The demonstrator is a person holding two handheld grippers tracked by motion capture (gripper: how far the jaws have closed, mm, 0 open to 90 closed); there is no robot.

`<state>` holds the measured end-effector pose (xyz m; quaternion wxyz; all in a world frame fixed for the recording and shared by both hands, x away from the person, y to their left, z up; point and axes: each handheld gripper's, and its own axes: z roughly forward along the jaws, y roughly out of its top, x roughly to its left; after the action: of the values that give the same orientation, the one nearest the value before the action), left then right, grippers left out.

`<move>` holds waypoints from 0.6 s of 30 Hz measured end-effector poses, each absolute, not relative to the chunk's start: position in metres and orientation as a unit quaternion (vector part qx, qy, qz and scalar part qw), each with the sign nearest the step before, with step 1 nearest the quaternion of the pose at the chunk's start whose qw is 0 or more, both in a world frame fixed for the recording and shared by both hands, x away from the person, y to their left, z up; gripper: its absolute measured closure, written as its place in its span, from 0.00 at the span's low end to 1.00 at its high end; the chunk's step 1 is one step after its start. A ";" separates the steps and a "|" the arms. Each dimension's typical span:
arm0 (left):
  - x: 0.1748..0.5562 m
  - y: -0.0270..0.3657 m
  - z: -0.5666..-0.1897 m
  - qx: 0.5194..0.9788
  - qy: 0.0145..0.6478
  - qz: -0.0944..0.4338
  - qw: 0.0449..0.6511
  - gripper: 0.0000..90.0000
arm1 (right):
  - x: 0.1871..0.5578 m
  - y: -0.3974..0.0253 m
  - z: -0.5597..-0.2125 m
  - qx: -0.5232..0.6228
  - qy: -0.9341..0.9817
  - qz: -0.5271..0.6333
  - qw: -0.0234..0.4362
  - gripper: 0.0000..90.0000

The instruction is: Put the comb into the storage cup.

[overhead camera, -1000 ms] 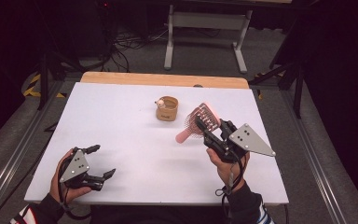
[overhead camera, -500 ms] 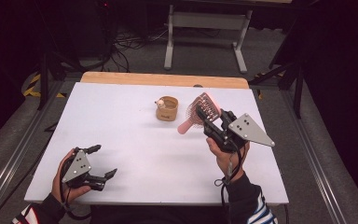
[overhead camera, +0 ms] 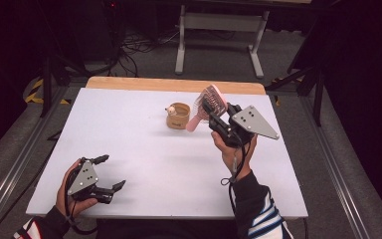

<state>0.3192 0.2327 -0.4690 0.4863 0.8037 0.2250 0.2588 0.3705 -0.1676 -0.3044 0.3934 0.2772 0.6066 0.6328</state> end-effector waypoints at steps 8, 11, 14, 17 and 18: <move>0.320 0.232 -0.470 0.805 0.230 0.259 0.482 0.07 | 0.387 -0.157 -0.302 0.283 0.606 0.625 0.403 0.71; 0.320 0.232 -0.470 0.806 0.232 0.259 0.480 0.07 | 0.392 -0.152 -0.302 0.285 0.603 0.624 0.407 0.71; 0.320 0.232 -0.470 0.805 0.231 0.259 0.480 0.07 | 0.398 -0.147 -0.301 0.287 0.601 0.623 0.410 0.71; 0.320 0.231 -0.470 0.806 0.230 0.255 0.483 0.07 | 0.403 -0.141 -0.300 0.288 0.599 0.621 0.416 0.71; 0.320 0.231 -0.470 0.805 0.230 0.256 0.483 0.07 | 0.404 -0.140 -0.300 0.288 0.599 0.620 0.418 0.71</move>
<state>0.3202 0.2314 -0.4699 0.4833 0.8050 0.2303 0.2557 0.4042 -0.1398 -0.2998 0.4177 0.2877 0.5987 0.6199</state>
